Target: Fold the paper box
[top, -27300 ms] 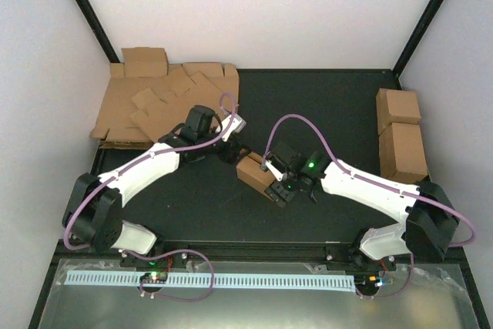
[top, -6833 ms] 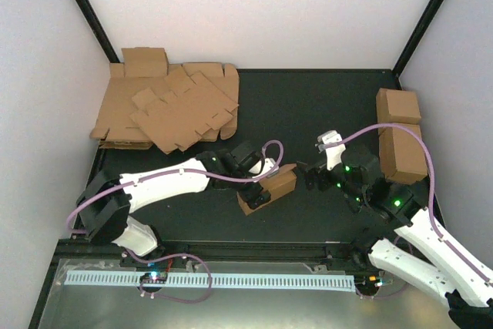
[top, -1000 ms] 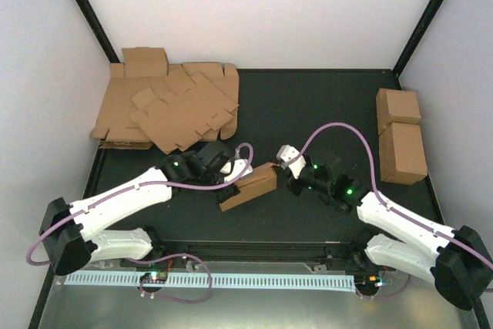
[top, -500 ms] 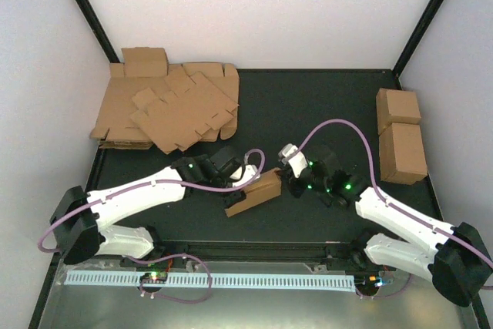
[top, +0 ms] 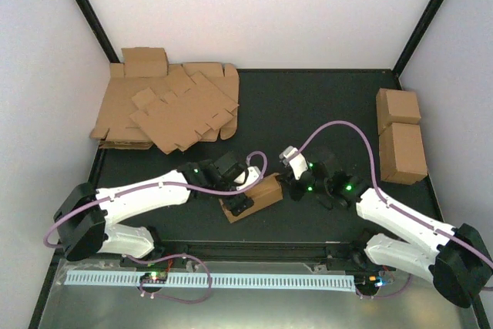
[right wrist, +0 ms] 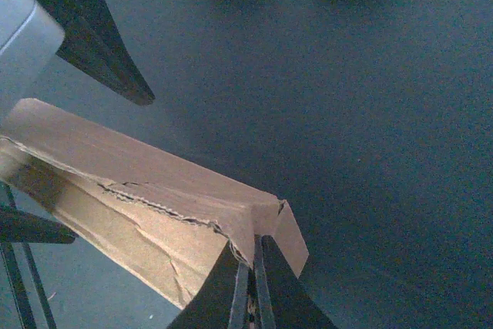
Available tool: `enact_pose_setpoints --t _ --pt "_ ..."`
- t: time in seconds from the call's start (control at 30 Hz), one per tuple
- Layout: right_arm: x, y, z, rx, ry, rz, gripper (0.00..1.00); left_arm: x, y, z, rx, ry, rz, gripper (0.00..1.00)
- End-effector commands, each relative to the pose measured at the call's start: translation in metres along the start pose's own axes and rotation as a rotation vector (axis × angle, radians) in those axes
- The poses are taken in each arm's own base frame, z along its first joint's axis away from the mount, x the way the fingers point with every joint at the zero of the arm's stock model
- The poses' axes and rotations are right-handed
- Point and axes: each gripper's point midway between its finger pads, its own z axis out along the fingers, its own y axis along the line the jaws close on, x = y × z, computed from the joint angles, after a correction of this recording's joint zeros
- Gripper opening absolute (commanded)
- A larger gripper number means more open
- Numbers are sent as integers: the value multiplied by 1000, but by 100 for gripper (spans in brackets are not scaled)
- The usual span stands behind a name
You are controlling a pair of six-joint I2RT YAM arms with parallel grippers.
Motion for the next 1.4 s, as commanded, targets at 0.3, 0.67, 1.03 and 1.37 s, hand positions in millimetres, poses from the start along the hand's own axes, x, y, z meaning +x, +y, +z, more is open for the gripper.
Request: enact_pose_setpoints --t 0.3,0.67,1.03,1.37 --pt "-9 9 -5 -35 -49 3 3 -30 -2 -50 -6 -208 -55 99" --pt "-11 8 -5 -30 -57 -9 2 -34 -10 -84 36 -312 -65 99" --pt "-12 8 -4 -27 -57 -15 2 -43 2 -67 -22 -341 -32 99" --pt "-13 9 -4 -31 -57 -27 2 -51 -4 -60 20 -281 -23 99"
